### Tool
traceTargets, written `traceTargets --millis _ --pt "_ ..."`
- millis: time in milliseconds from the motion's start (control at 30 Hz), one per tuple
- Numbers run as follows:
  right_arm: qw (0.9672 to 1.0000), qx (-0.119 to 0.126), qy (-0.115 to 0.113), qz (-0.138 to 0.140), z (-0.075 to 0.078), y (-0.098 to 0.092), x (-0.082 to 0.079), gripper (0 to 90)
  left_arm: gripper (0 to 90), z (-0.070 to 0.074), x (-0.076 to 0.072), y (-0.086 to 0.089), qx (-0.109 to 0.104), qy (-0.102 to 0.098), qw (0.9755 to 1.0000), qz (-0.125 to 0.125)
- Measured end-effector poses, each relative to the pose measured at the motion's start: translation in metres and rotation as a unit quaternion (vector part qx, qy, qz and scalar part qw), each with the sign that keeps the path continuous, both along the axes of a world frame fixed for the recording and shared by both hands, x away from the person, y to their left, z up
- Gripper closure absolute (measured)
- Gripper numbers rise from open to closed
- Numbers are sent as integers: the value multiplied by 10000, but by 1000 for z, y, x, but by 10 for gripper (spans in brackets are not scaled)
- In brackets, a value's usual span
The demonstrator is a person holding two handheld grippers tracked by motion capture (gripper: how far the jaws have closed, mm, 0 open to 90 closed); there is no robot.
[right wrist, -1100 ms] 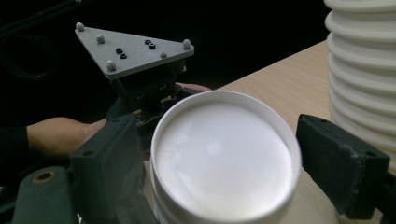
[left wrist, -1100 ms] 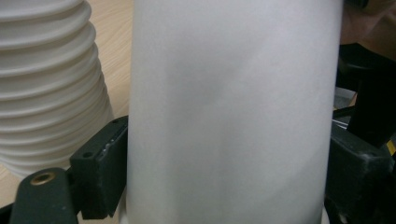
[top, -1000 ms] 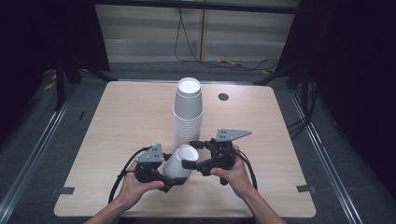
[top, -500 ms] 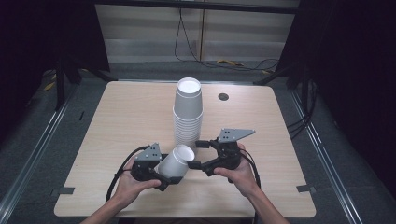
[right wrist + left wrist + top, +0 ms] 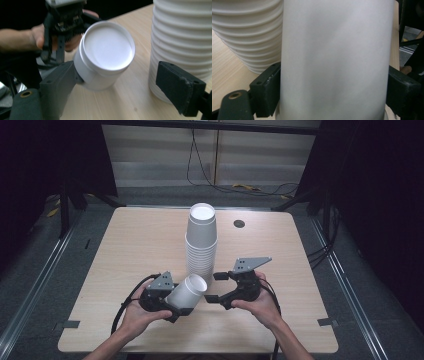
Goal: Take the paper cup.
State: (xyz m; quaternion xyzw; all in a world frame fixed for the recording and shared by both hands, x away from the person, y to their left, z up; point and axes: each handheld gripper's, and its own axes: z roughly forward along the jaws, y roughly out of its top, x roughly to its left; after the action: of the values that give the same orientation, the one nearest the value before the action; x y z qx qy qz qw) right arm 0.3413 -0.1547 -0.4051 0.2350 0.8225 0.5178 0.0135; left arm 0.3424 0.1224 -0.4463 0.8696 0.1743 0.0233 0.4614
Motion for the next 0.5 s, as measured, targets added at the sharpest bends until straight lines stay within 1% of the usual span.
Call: traceTargets --millis 33,67,133,167,200,233,267,300,333,400,500 --pt "9999 -148 29 19 -1 1 0 158 144 0 0 0 26 23 10000 -10" --pt "9998 -196 56 78 -2 2 0 158 144 0 0 0 11 43 10000 -14" --pt "9994 -323 82 113 -4 3 0 153 145 2 0 0 124 -18 9999 -59" --pt "9992 -347 64 167 -5 4 0 145 145 3 0 -1 141 -49 9999 -70" --pt "9991 -388 74 160 -6 5 1 145 145 4 -1 -1 171 -62 9998 -100" --pt "9989 -431 75 151 -6 5 0 143 145 5 -1 -1 225 -94 9996 -107" --pt "9988 -447 49 187 -6 5 1 139 145 5 -1 -1 301 -118 9993 -164" --pt "9987 -450 32 249 -6 5 1 142 145 5 -2 -2 301 -140 9993 -165" --pt "9986 -453 48 251 -6 5 0 140 145 5 -2 -2 334 -154 9992 -181" --pt "9983 -507 30 287 -4 5 0 139 145 5 -2 -2 364 -120 9990 -212" --pt "9975 -609 -7 357 -2 4 -1 139 146 7 -1 0 433 -133 9988 -211"
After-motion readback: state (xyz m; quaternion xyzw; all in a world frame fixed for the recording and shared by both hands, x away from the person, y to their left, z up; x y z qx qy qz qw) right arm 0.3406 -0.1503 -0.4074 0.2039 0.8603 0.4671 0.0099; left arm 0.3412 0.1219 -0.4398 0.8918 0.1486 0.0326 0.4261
